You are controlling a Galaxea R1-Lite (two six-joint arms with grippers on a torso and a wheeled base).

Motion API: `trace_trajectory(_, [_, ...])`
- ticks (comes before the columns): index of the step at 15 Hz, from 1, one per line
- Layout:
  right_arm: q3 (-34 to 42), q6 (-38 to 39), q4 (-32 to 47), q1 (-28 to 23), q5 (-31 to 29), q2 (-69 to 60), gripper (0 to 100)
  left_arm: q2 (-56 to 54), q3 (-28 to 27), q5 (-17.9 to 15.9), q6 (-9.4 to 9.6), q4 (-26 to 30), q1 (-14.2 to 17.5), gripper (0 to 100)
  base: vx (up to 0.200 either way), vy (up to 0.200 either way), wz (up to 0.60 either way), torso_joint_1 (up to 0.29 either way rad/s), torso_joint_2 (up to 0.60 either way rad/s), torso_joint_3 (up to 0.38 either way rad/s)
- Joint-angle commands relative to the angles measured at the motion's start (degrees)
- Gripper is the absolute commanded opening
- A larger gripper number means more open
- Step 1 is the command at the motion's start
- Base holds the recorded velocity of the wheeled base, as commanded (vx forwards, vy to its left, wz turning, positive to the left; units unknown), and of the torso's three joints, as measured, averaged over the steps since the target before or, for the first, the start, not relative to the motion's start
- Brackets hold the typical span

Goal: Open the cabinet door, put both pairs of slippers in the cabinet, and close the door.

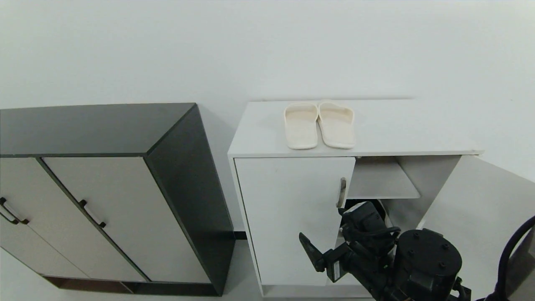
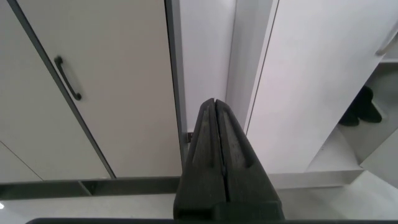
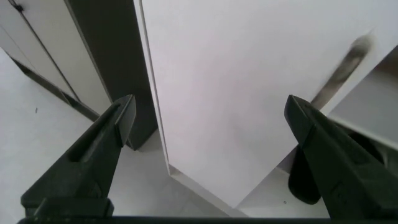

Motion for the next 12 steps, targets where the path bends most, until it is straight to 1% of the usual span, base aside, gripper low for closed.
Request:
trace_trajectory(1, [0.03, -0.02, -0.23, 0.04, -0.03, 0.09, 100, 0.07, 0.0, 0.01, 0.0, 0.0, 0.04, 0, 0.0, 0.0, 0.0, 0.222, -0.53, -0.32])
trace_trajectory(2, [0.21, -0.02, -0.41, 0.04, 0.15, 0.09, 100, 0.07, 0.0, 0.01, 0.0, 0.0, 0.04, 0, 0.0, 0.0, 0.0, 0.222, -0.54, -0.32])
trace_trajectory(4, [1.7, -0.46, -2.43, 0.04, 3.14, 0.0, 100, 0.07, 0.0, 0.01, -0.09, 0.0, 0.04, 0, 0.0, 0.0, 0.0, 0.183, -0.43, -0.251])
trace_trajectory(7, [2.58, -4.86, -4.28, 0.12, 3.05, -0.26, 100, 0.07, 0.0, 0.01, 0.0, 0.0, 0.04, 0, 0.0, 0.0, 0.0, 0.051, -0.11, -0.069])
trace_trajectory(8, [2.05, -5.21, -3.57, 0.3, 2.7, -1.32, 100, 0.07, 0.0, 0.01, 0.0, 0.0, 0.04, 0, 0.0, 0.0, 0.0, 0.0, 0.0, 0.0])
trace_trajectory(9, [-0.85, -4.86, 1.26, 0.56, 0.59, -3.25, 100, 0.07, 0.0, 0.01, 0.0, 0.0, 0.04, 0, 0.0, 0.0, 0.0, 0.0, 0.0, 0.0])
trace_trajectory(10, [-3.66, -3.27, 9.0, 0.83, -2.49, -5.89, 100, 0.07, 0.0, 0.01, 0.0, 0.0, 0.04, 0, 0.0, 0.0, 0.0, 0.0, 0.0, 0.0])
trace_trajectory(12, [-16.32, 6.92, 39.58, 3.9, -11.1, -15.11, 100, 0.07, 0.0, 0.01, 0.0, 0.0, 0.04, 0, 0.0, 0.0, 0.0, 0.0, 0.0, 0.0])
